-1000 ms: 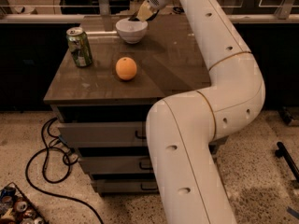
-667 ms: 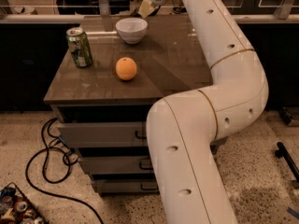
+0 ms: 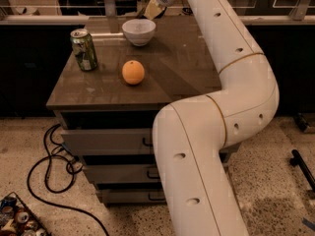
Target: Place rxbar chocolate into white bowl
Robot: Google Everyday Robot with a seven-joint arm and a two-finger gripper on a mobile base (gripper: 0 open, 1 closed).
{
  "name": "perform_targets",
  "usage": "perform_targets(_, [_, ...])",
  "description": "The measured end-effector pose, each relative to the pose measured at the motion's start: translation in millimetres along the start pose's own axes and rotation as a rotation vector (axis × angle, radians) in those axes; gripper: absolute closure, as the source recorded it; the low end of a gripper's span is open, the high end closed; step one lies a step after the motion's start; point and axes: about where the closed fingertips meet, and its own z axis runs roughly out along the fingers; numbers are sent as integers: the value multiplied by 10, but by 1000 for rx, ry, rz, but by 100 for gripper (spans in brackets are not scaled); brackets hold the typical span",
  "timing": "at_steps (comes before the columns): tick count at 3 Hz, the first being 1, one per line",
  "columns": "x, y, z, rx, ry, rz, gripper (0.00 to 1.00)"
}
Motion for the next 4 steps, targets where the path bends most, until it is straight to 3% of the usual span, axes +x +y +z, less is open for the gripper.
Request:
perform_targets(3, [-38, 213, 317, -40, 16, -70, 100])
perform_targets(4, [-30, 242, 361, -47, 20, -73, 86])
